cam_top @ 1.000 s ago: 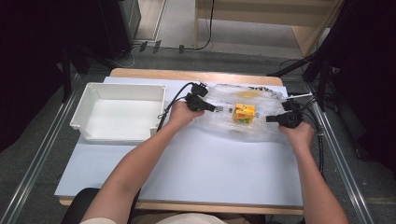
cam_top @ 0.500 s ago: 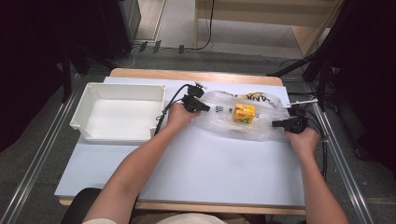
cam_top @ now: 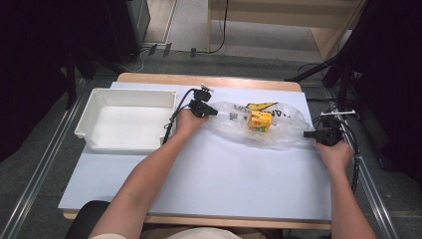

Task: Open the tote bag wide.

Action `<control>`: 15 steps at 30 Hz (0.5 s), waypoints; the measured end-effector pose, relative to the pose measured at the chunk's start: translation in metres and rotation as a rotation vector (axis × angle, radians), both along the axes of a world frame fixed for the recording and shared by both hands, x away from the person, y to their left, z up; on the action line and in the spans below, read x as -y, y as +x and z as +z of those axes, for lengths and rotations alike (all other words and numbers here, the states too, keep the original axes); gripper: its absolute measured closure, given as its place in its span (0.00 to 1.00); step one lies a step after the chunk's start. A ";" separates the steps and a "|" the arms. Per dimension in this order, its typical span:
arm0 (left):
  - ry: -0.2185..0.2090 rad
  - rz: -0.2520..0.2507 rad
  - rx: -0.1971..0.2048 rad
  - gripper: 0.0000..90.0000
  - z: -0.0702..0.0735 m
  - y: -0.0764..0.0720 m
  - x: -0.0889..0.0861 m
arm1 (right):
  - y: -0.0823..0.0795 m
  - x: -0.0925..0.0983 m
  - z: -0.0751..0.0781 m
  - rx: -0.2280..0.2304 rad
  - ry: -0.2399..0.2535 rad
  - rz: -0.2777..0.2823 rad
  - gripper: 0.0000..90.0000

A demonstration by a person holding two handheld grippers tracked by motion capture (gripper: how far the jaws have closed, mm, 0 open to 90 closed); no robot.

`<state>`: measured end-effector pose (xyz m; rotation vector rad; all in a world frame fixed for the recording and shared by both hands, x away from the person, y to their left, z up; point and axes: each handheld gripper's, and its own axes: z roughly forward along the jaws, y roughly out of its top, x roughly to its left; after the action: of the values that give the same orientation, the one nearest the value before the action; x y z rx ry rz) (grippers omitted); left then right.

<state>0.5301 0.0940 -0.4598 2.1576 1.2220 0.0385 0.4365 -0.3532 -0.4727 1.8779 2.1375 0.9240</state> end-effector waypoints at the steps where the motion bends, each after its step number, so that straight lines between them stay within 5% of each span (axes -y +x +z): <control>1: 0.000 0.000 0.000 1.00 0.000 0.000 0.000 | 0.000 0.000 0.000 0.000 0.000 0.000 1.00; 8: 0.028 0.004 0.015 1.00 0.001 0.000 -0.002 | -0.009 0.018 -0.004 0.017 0.052 -0.023 1.00; 12: 0.052 0.012 0.029 1.00 0.002 0.001 -0.002 | -0.011 0.018 -0.001 0.027 -0.012 -0.030 1.00; 15: 0.050 0.013 0.031 1.00 0.002 0.001 -0.002 | -0.012 0.021 -0.001 0.025 -0.007 -0.033 1.00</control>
<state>0.5307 0.0963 -0.4578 2.1844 1.2291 0.1086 0.4247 -0.3740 -0.4739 1.8824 2.0859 0.9267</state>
